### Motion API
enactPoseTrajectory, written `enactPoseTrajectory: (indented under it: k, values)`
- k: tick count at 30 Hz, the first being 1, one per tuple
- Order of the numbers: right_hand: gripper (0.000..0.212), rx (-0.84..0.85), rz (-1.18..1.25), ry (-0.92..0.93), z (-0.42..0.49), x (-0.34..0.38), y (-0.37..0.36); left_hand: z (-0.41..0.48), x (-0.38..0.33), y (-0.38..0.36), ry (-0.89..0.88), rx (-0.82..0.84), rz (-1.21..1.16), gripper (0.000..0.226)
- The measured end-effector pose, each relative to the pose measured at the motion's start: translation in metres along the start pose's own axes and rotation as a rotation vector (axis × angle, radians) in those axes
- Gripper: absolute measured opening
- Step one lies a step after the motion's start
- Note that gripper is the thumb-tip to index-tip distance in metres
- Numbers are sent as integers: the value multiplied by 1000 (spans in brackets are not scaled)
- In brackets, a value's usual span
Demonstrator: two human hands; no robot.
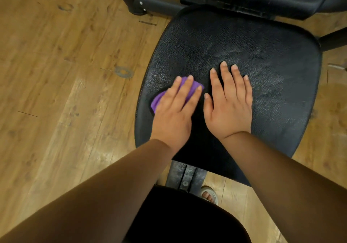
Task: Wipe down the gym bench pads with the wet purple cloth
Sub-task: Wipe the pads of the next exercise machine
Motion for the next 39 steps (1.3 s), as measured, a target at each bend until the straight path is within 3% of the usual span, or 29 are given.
enactPoseTrajectory:
  k: [3,8,14,18,20,26,32,36,39]
  values:
    - [53,4,11,0,0,0,0,-2,3,0,-40,27,-14,57]
    - [51,3,12,2,-1,0,1,9,34,27,281,-234,8,61]
    - [50,12,42,10,-2,-1,0,-12,0,-8,-69,41,5,56]
    - [51,14,23,16,-2,1,1,-9,42,29,273,-230,17,61]
    - [52,22,11,18,-3,2,0,-11,36,25,367,-279,16,63]
    - [52,21,5,31,-4,3,1,-20,6,-5,42,-11,15,62]
    - [52,26,-12,22,-4,3,1,-31,47,27,490,-336,-23,64]
    - [54,38,7,-29,-9,5,0,-44,10,-10,262,-90,-20,66]
    - [55,66,17,-38,-19,8,-1,-49,24,-1,179,-56,-4,64]
Point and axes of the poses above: each hand's wrist, its own z-axis towards the middle knuckle, its own y-axis out of the back of the hand, x = y × z, the point moved 10 cm from there along z, towards the middle knuckle, and after that the axes turned 13 degrees about -z, right-handed, at the moved point
